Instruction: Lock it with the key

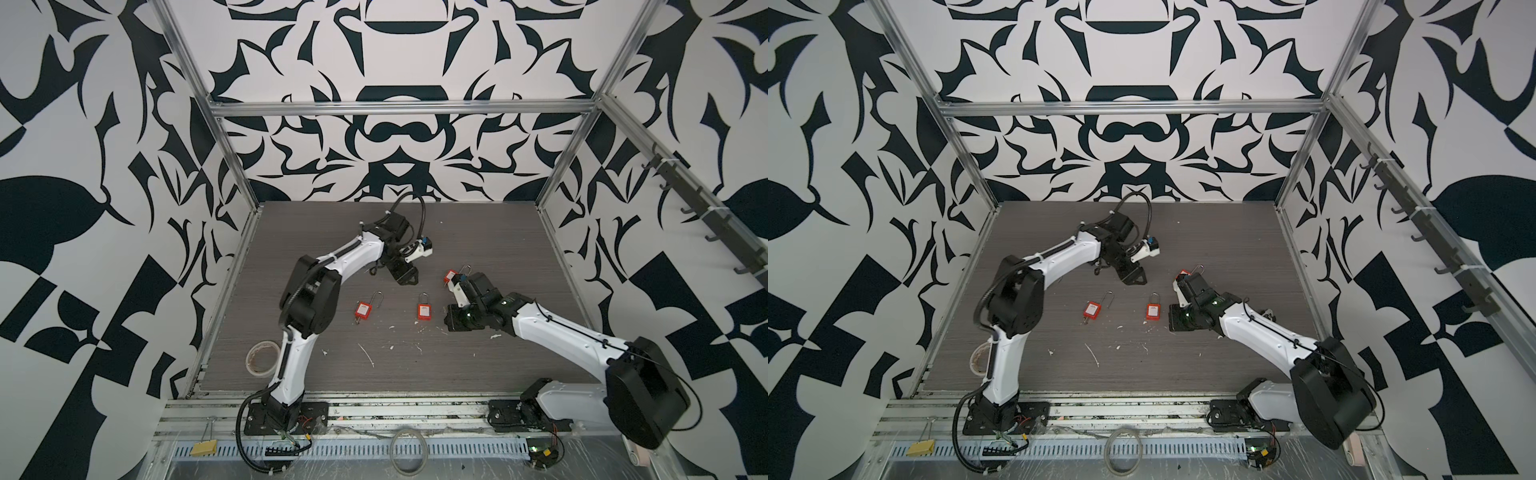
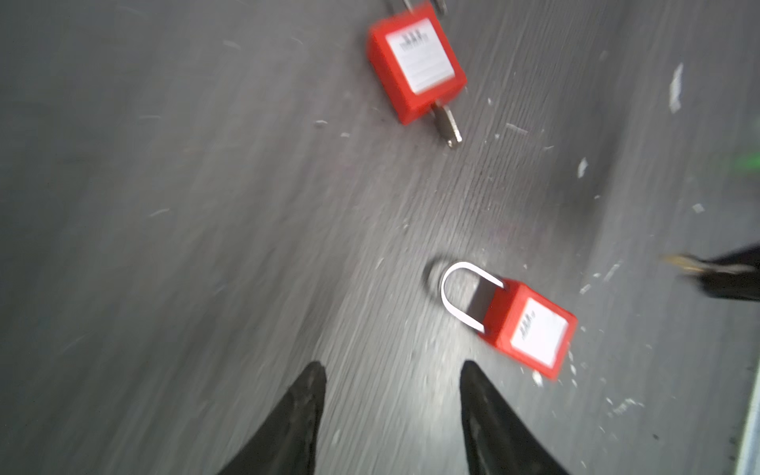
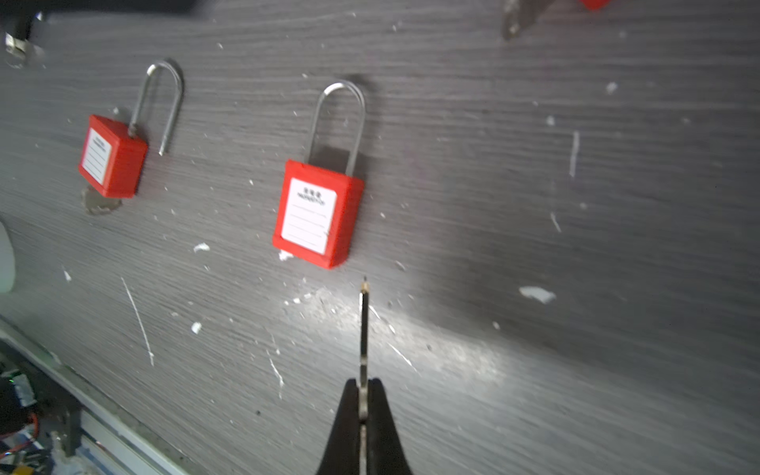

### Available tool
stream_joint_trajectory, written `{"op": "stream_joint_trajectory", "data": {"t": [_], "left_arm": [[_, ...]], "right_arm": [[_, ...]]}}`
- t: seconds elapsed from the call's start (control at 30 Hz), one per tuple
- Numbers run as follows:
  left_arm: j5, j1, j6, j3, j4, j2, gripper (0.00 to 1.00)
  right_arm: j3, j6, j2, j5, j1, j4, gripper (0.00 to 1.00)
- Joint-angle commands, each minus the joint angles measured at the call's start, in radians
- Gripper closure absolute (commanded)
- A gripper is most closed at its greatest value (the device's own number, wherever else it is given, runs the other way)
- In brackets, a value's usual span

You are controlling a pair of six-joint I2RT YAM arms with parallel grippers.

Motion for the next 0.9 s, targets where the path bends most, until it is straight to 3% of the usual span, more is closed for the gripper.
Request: {"op": "stream_joint_trajectory", "data": {"t": [0.0, 0.27, 0.43, 0.57, 0.87], "left_arm": [[0.091, 0.046, -0.118, -0.161, 0.205, -0.215, 0.44], [0.072, 0.119, -0.195, -0.587, 0.305, -0.639, 0.43], [0.067, 0.132, -0.215, -0.689, 0.285, -0.810, 0.41], [0.089, 0.135, -0.241, -0.711, 0.292, -0.832, 0.41], [0.117, 0.135, -0.285, -0.680, 0.308, -0.804, 0.41]], "right_arm": [[0.061, 0.026, 0.052, -0.030, 0.001, 0.063, 1.00], [0.170, -0.003, 0.184, 0.030, 0.001, -0.015, 0.98], [0.162, 0.026, 0.221, 0.032, 0.000, 0.026, 0.94], [0.165, 0.029, 0.243, 0.037, 0.000, 0.014, 0.89], [0.192, -0.022, 0.180, 0.115, -0.009, -0.035, 0.57]]}}
